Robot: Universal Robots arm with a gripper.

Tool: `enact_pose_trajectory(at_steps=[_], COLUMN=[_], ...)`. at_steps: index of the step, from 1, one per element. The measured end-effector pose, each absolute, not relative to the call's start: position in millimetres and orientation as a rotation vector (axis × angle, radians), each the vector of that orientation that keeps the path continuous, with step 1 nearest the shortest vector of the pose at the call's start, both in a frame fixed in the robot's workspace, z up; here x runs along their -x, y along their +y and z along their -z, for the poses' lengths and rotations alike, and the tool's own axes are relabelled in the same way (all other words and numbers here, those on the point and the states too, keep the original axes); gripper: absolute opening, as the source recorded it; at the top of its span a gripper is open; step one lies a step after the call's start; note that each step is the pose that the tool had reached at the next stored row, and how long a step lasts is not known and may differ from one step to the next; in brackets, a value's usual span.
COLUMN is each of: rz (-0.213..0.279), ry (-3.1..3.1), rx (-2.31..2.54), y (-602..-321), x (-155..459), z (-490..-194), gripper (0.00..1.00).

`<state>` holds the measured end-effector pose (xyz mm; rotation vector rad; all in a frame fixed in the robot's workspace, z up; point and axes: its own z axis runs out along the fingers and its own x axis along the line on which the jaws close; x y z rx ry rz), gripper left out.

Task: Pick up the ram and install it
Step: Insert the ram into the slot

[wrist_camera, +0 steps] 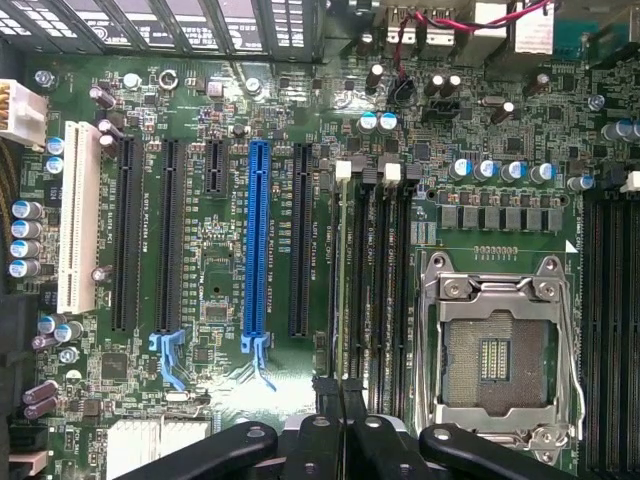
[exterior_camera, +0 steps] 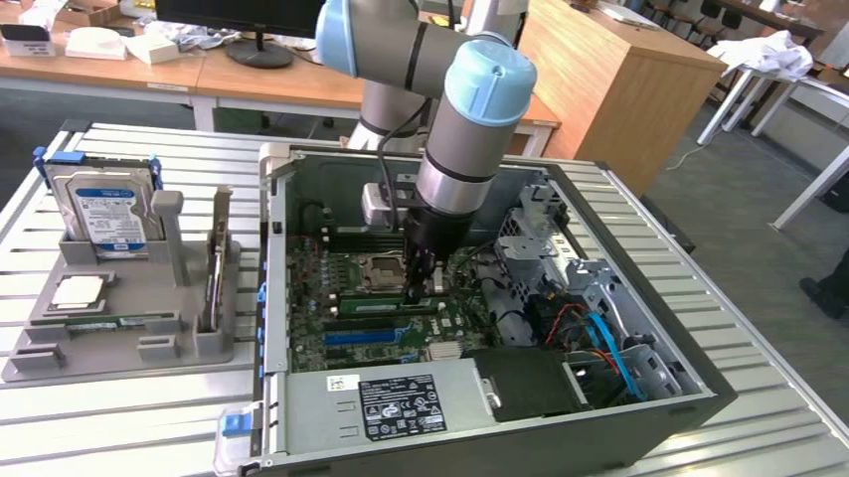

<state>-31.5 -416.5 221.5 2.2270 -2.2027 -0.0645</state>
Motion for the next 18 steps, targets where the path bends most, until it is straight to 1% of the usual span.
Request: enact_pose_trajectory(at_steps=[11,12,13,14,15,16,18], rz=[0.064,0.065,0.065,0.065,0.065,0.065,0.065], ry=[-2.203,-2.203,-2.203,-2.203,-2.203,-2.203,-2.203], rx=[-2.228,-2.227,-2.227,-2.227,-2.227,-2.227,-2.227], y=[-416.4,-416.4,-416.5,-416.5,-416.5,-416.5,-416.5], x=[31.4,31.5,31.5,31.5,31.5,31.5,31.5], z=[-221.3,-221.3,-221.4,-221.4,-221.4,-221.4,-223.1], gripper=[0.12,0.18,0.18,0.24,0.24,0.31,0.31])
